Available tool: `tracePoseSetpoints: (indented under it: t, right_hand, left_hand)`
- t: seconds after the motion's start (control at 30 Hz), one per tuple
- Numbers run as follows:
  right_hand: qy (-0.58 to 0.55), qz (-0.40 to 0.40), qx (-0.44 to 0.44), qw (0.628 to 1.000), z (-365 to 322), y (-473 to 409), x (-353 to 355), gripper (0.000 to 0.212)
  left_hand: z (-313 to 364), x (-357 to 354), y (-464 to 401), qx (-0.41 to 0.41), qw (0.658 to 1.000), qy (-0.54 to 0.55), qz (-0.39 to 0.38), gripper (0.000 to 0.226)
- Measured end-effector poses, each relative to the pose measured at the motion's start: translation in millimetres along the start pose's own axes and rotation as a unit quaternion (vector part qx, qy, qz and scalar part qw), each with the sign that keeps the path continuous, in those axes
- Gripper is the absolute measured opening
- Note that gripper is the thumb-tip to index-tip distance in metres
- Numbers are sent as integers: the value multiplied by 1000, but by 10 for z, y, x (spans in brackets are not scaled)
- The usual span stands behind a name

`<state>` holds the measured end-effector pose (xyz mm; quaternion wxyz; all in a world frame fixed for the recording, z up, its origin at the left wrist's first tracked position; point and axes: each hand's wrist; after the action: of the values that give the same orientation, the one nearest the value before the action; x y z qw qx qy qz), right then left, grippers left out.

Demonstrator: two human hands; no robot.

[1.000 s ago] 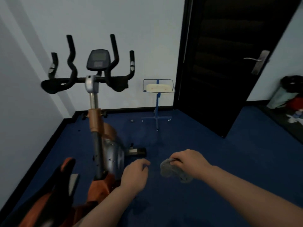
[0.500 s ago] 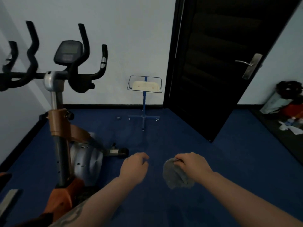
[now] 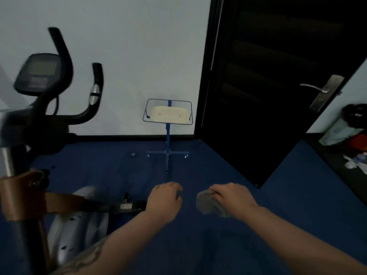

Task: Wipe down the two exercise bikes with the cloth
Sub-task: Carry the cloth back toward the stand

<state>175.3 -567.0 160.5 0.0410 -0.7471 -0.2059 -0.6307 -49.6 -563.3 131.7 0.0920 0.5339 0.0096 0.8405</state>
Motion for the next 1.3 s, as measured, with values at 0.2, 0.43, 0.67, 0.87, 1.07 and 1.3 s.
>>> tracePoseSetpoints:
  t: [0.2,0.43,0.67,0.87,1.07,1.3]
  right_hand:
    - [-40,5,-17,999,478,-696,213,25]
    - [-54,3,6,999,1274,-1738,438,24]
    - [-62,20,37,997,1857,-2776,798,22]
    - [-80,3,56,995,1957,-3622,916,23]
    - [-124,-16,43,991,1892,-4701,948,25]
    - [-123,-46,-19,991,1804,-6226,873,28]
  left_hand:
    - [212,-31,-869,-8,999,-8,-34,34]
    - [391,-65,-2002,56,998,8,-31,32]
    - [556,46,-2961,140,989,46,28,29]
    - [319,107,-3602,191,978,72,39,34]
    - [-110,111,-4478,197,976,89,4,34]
    - [-813,429,-5649,216,973,86,-8,27]
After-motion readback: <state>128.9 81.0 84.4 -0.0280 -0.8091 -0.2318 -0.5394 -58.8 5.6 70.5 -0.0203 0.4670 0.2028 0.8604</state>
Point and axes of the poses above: each hand's wrist, its own y-axis away from the middle knuckle, its own x-axis out of the back of the hand, z = x × y, and after that the axes turned 6 degrees about x, right-handed
